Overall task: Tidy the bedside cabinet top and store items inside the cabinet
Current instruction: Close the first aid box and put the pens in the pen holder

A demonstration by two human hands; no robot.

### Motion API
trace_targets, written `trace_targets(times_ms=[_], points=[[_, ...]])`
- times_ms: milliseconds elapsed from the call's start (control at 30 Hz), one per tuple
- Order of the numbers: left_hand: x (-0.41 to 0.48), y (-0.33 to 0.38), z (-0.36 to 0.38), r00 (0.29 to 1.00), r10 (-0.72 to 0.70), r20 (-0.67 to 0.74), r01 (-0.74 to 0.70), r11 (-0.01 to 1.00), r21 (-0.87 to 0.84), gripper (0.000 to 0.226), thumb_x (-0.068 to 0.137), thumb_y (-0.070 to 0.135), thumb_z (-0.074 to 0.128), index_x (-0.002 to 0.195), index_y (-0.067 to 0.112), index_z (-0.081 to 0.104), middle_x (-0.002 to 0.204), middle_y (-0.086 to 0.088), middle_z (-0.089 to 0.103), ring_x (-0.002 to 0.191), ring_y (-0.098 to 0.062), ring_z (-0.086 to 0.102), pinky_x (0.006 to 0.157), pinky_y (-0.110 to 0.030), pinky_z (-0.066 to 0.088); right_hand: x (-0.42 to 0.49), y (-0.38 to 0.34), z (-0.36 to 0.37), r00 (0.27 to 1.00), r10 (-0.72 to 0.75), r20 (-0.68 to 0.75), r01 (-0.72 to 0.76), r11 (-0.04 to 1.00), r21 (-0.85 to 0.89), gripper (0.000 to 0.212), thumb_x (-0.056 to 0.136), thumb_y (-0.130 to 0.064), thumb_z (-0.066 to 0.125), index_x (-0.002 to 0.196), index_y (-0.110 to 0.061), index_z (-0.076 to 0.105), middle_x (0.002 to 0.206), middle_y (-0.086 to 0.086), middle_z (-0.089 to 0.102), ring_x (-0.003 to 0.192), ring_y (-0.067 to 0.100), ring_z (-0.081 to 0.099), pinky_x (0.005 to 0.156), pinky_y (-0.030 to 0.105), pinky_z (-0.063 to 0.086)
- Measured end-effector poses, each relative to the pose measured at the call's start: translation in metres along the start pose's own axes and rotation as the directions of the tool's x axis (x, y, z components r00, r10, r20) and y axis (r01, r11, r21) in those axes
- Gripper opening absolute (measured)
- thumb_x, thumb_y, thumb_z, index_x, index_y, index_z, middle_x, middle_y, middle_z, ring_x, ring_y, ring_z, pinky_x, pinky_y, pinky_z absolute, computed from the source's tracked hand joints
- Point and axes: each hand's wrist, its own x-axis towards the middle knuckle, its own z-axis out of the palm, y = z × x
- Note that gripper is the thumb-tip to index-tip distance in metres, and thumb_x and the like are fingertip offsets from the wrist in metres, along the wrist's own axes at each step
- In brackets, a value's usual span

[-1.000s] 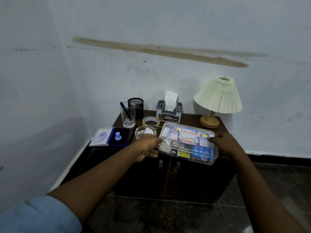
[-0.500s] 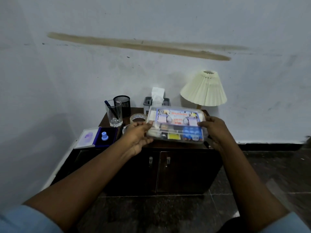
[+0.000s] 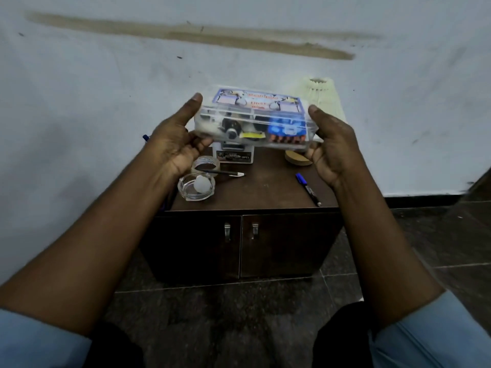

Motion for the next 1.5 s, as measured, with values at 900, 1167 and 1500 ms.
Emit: trace_targets(times_ms=[900,1167,1500], points=[[-0.016,-0.139,-0.044,0.96,-0.164,-0.228,0.194,0.974,0.118,0.007,0.088,0.016,0.074,0.094,0.016,0.07,0.079,-0.006,0.077,0.059,-0.016,0.071,0.059,-0.029,0.057,0.025,0.08,-0.108,0.978,0.19,-0.088,-0.08,-0.047,-0.996,0.027,0.089,-0.033,0.063,0.092,-0.007,0.065,0.101,0.016,0.068,0.092,0.033,0.062,0.071,0.03,0.042],[-0.015,-0.165,-0.033,0.974,-0.178,-0.141,0.193,0.976,0.1,0.027,0.088,0.019,0.078,0.11,0.011,0.065,0.098,-0.011,0.079,0.078,-0.021,0.076,0.068,-0.036,0.06,0.036,0.065,-0.112,0.965,-0.189,-0.181,-0.164,0.1,-0.981,0.045,0.09,-0.051,0.059,0.071,-0.01,0.057,0.077,0.013,0.066,0.06,0.025,0.048,0.057,0.029,0.034],[-0.014,-0.169,0.001,0.973,-0.136,-0.187,0.178,0.957,0.229,0.035,0.084,0.022,0.083,0.107,0.007,0.062,0.091,-0.009,0.07,0.071,-0.018,0.064,0.059,-0.032,0.053,0.017,0.064,-0.041,0.936,-0.286,0.206,0.221,0.022,-0.975,0.014,0.092,-0.019,0.058,0.094,-0.014,0.07,0.088,0.009,0.068,0.068,0.022,0.055,0.061,0.029,0.043]])
